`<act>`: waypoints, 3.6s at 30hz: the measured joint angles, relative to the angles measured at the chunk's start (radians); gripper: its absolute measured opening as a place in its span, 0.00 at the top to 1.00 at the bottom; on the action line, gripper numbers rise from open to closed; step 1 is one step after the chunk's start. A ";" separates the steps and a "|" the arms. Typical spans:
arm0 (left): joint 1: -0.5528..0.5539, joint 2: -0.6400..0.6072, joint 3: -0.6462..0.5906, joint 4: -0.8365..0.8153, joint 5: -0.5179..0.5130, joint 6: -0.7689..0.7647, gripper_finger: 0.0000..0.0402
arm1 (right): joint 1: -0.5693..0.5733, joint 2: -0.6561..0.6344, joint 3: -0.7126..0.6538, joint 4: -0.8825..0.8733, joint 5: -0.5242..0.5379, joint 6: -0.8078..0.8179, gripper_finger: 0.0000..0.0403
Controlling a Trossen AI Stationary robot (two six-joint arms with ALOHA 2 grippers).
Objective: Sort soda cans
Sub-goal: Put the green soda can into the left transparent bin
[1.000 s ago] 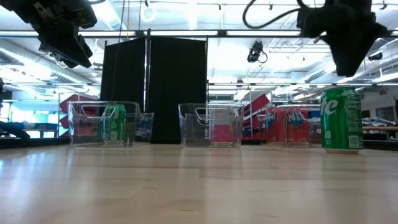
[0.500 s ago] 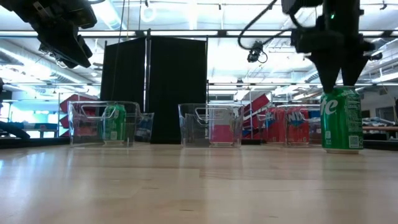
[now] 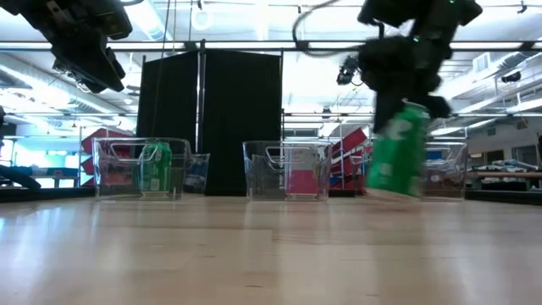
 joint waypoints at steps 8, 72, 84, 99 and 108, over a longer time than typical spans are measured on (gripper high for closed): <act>0.000 0.000 0.000 0.003 0.000 0.000 0.99 | 0.008 0.155 0.167 0.095 -0.005 -0.151 0.29; 0.000 0.000 0.000 -0.002 0.000 0.053 0.99 | -0.008 0.925 1.443 -0.360 -0.009 -0.670 0.19; 0.000 0.000 0.000 0.001 -0.001 0.027 0.99 | 0.000 1.009 1.442 -0.388 -0.021 -0.722 0.71; 0.000 0.000 0.000 -0.011 -0.001 0.049 0.99 | 0.087 0.967 1.394 -0.875 0.094 -0.636 0.58; 0.000 0.000 0.000 -0.015 0.010 0.049 0.99 | 0.087 0.963 1.286 -0.893 0.160 -0.668 0.43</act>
